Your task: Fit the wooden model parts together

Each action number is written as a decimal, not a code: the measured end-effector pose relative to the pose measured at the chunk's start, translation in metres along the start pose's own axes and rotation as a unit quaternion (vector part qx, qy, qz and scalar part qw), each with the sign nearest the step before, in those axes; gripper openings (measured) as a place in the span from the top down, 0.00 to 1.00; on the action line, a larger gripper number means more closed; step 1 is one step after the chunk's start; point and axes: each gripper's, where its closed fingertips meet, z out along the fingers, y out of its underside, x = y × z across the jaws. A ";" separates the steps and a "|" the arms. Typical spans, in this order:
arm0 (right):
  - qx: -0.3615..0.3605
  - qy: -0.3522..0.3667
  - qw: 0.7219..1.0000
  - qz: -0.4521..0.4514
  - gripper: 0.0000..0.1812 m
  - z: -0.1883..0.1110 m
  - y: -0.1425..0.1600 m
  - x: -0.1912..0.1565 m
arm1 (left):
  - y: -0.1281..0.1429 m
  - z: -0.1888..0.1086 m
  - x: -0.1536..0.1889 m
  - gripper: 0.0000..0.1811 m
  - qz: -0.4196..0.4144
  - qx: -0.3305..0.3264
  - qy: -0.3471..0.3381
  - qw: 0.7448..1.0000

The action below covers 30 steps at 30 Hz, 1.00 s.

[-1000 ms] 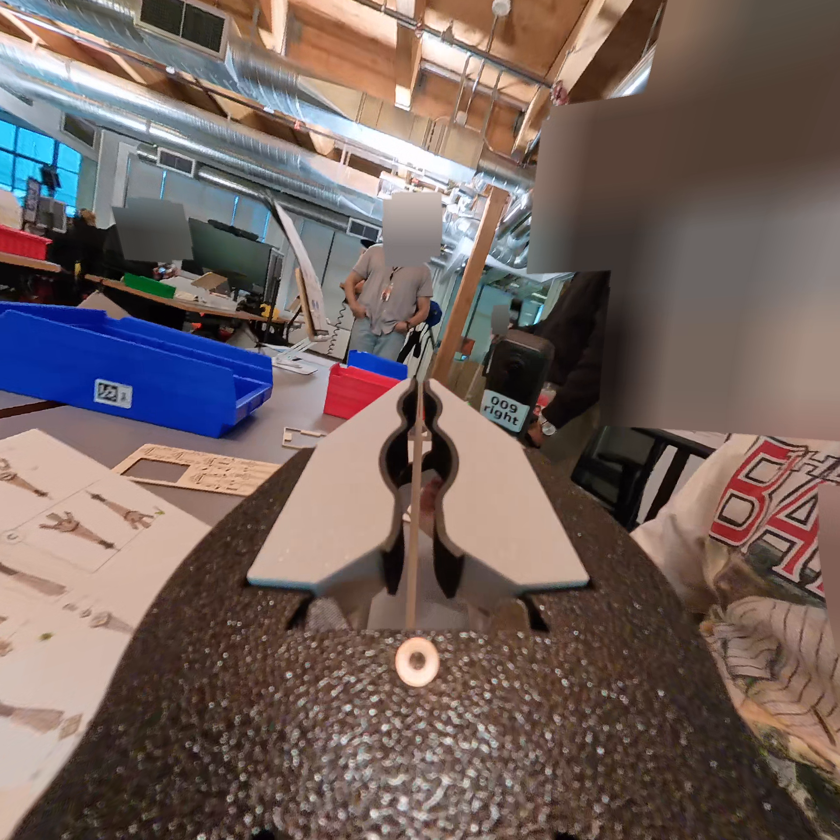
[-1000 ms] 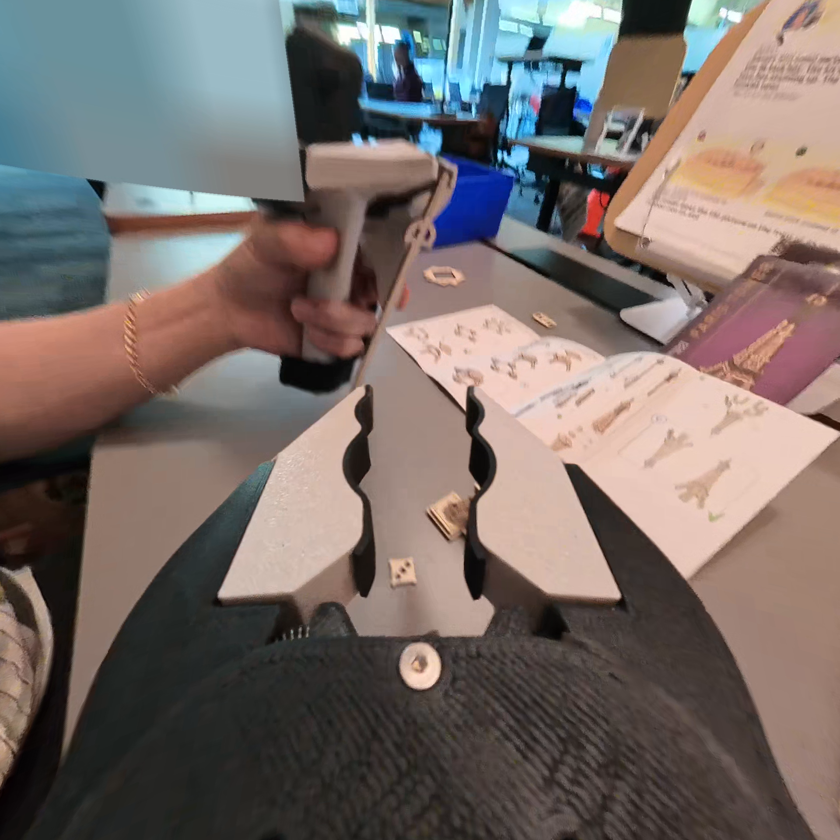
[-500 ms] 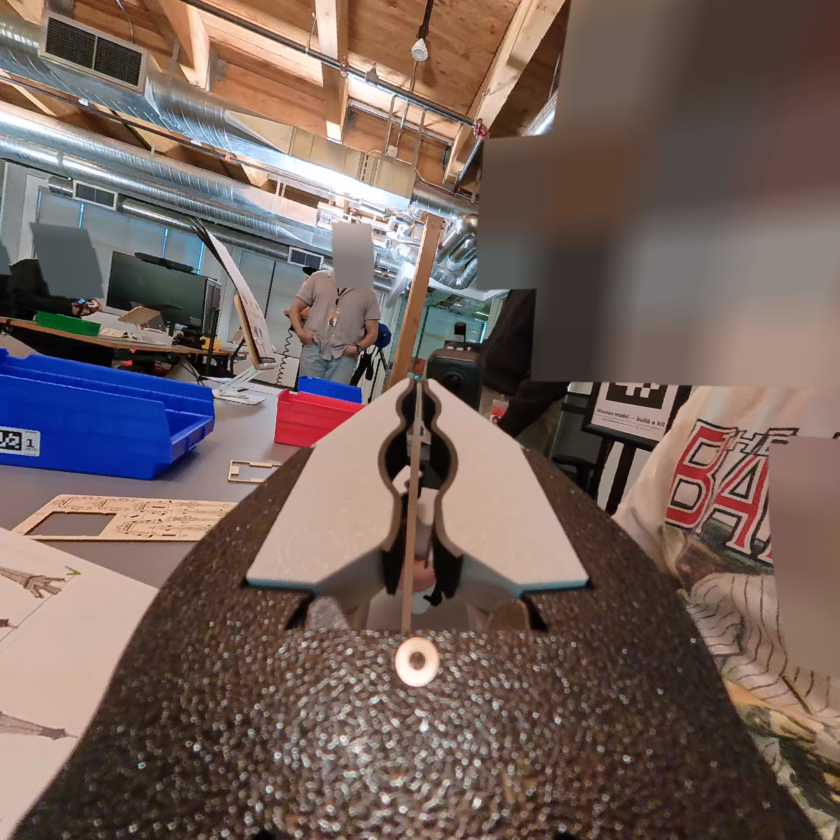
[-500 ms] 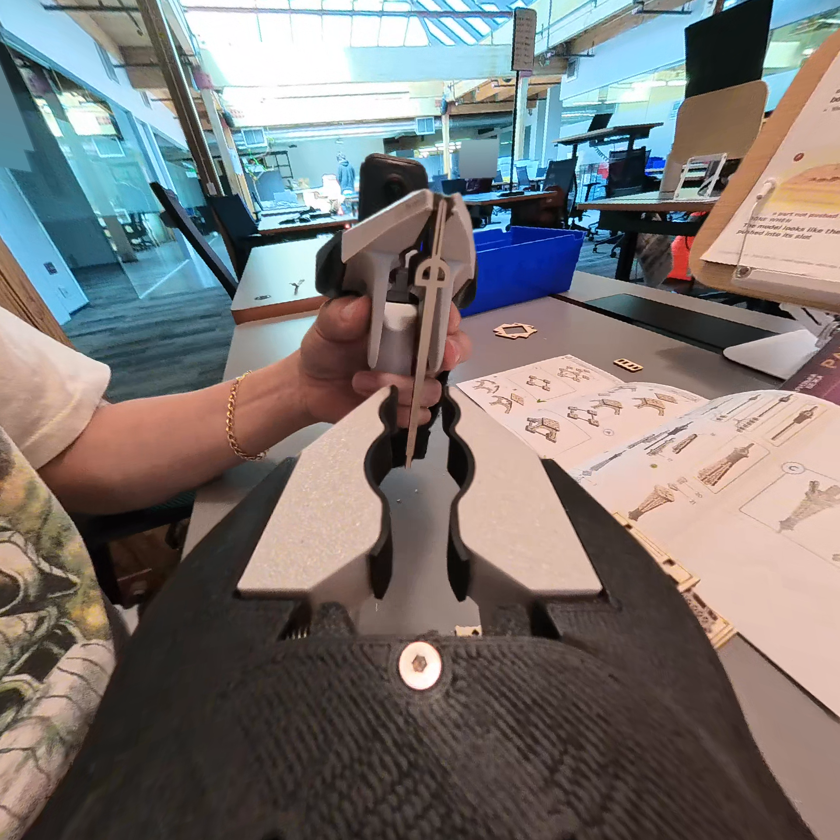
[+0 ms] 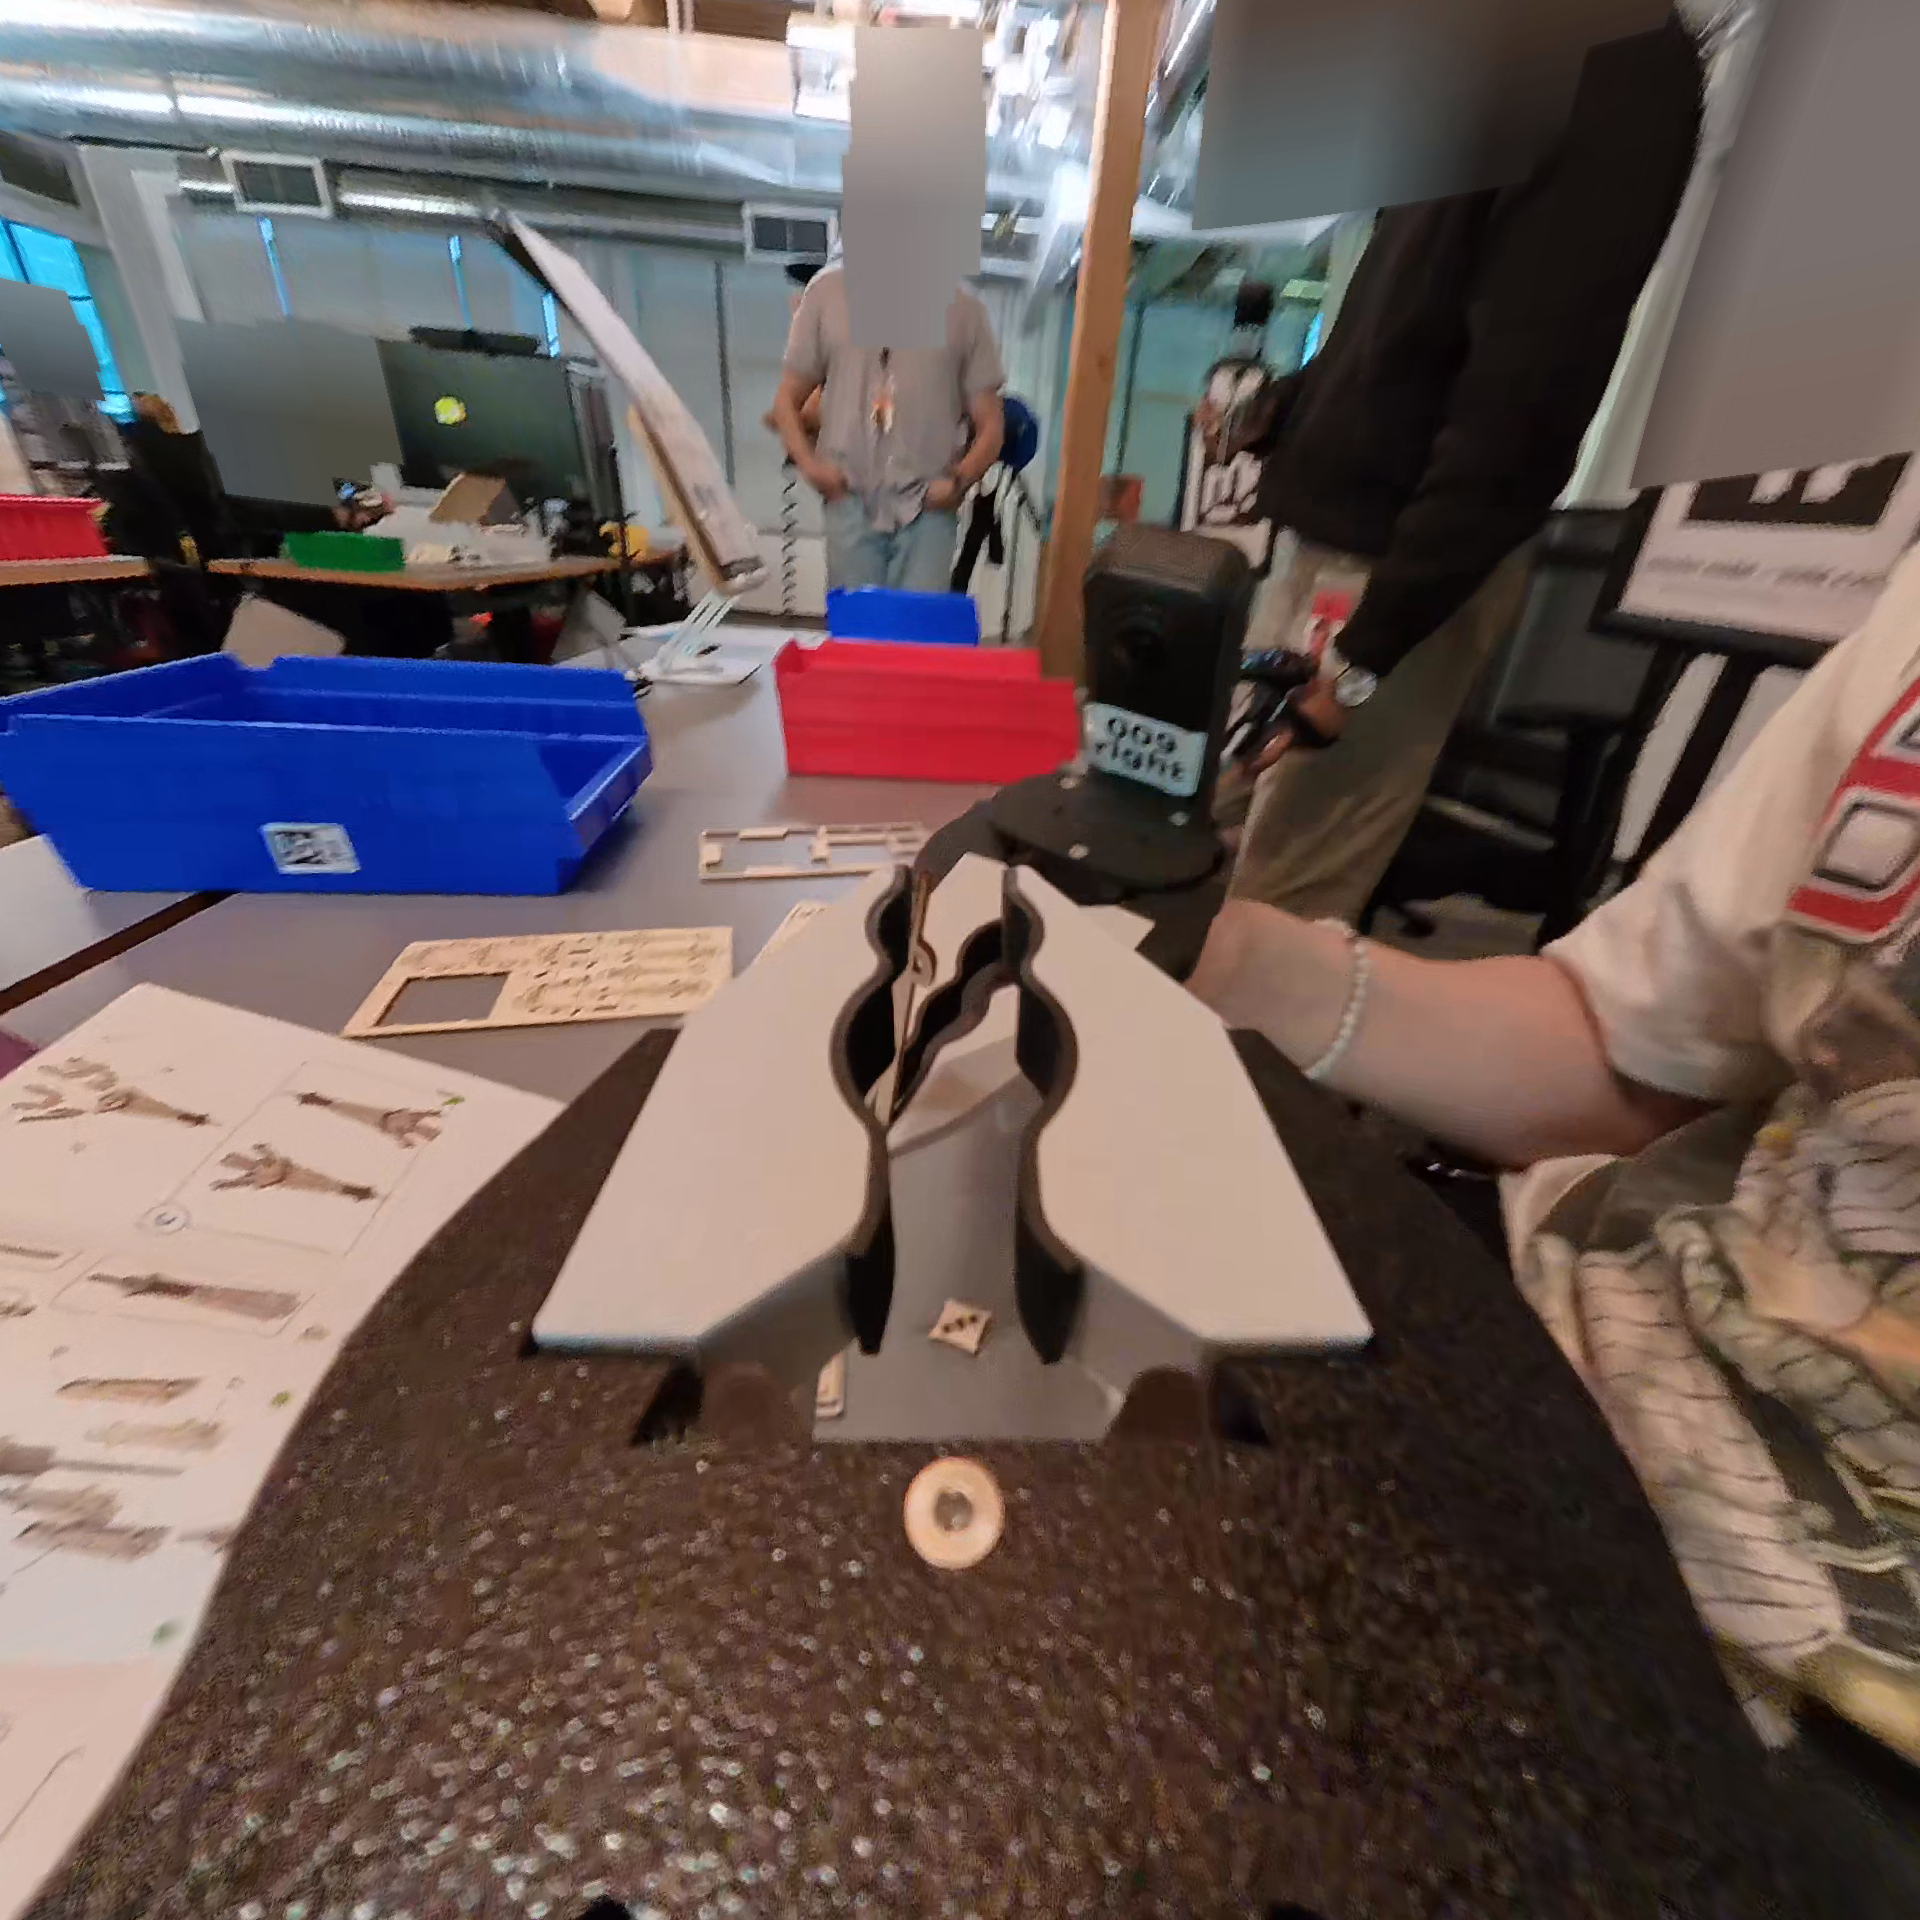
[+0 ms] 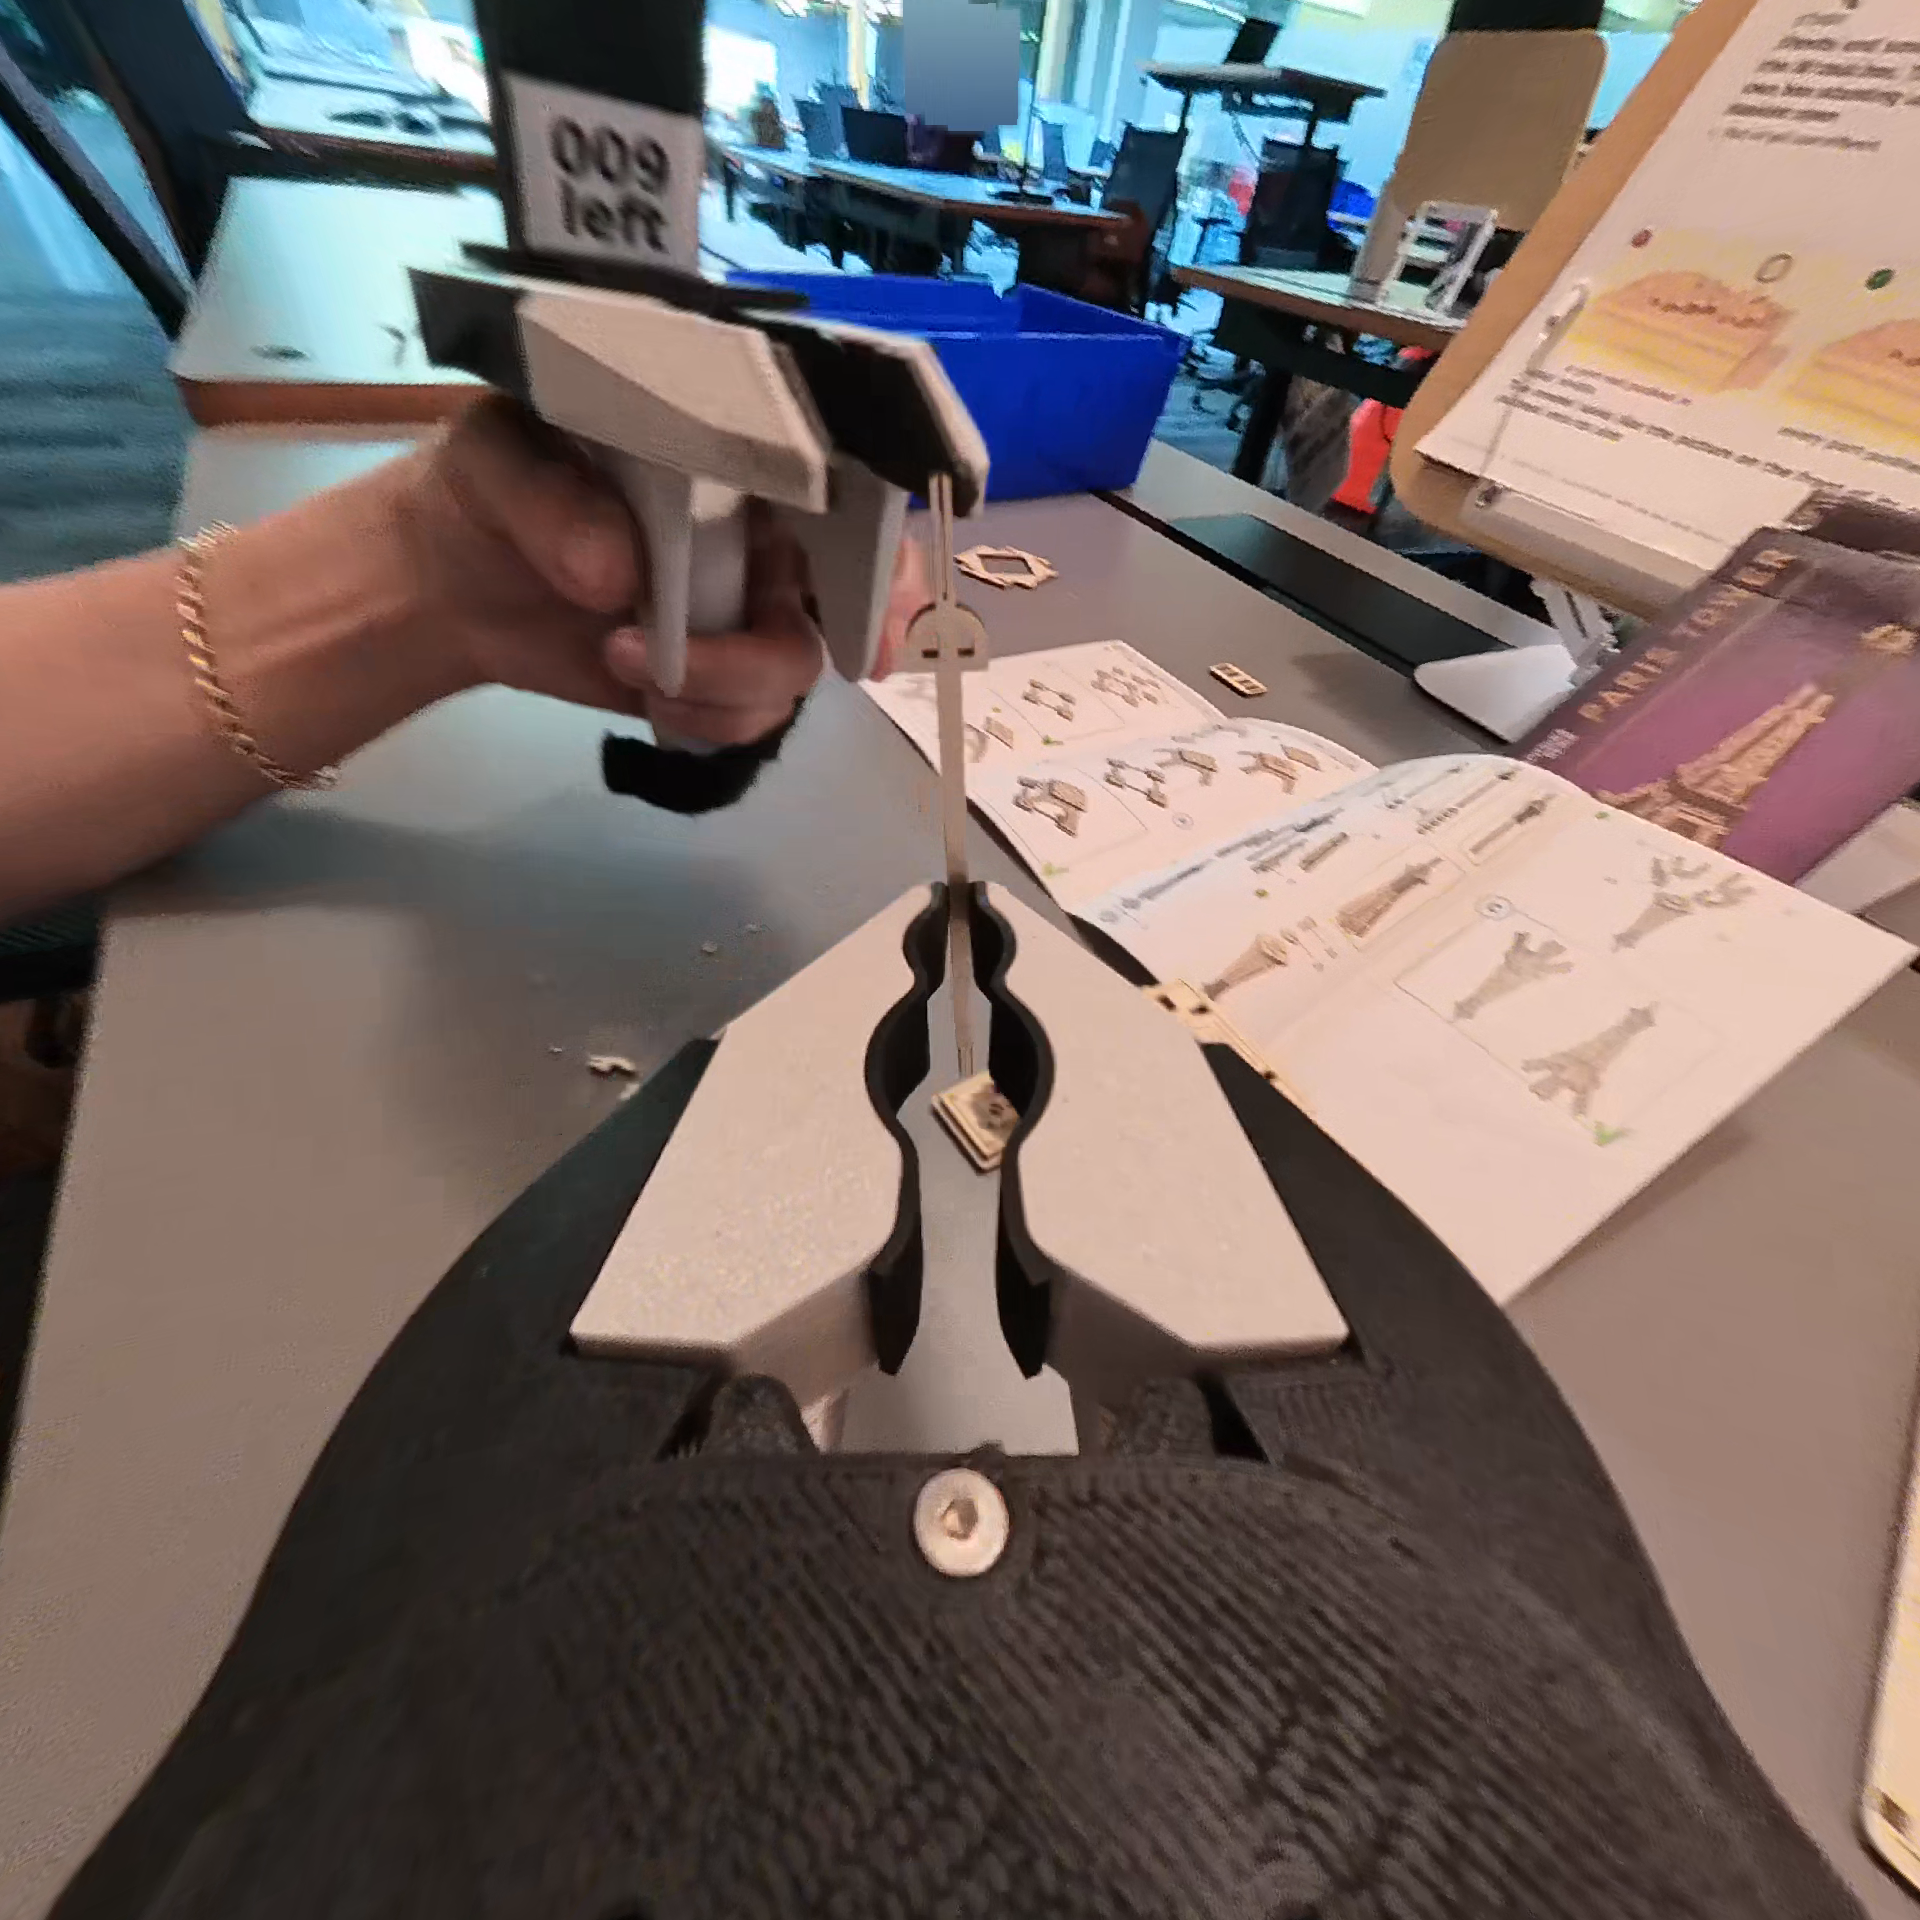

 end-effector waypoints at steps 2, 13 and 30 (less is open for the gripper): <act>-0.008 0.040 0.999 -0.013 1.00 0.000 0.004 0.012 | 0.006 -0.001 -0.006 0.91 0.020 -0.031 -0.026 0.999; 0.007 0.151 0.979 -0.133 1.00 0.009 -0.005 0.030 | 0.007 0.004 -0.023 0.90 0.059 -0.048 -0.104 0.992; -0.071 0.006 0.996 -0.053 1.00 0.002 0.002 -0.004 | 0.012 -0.015 -0.012 0.93 0.063 -0.084 -0.051 0.993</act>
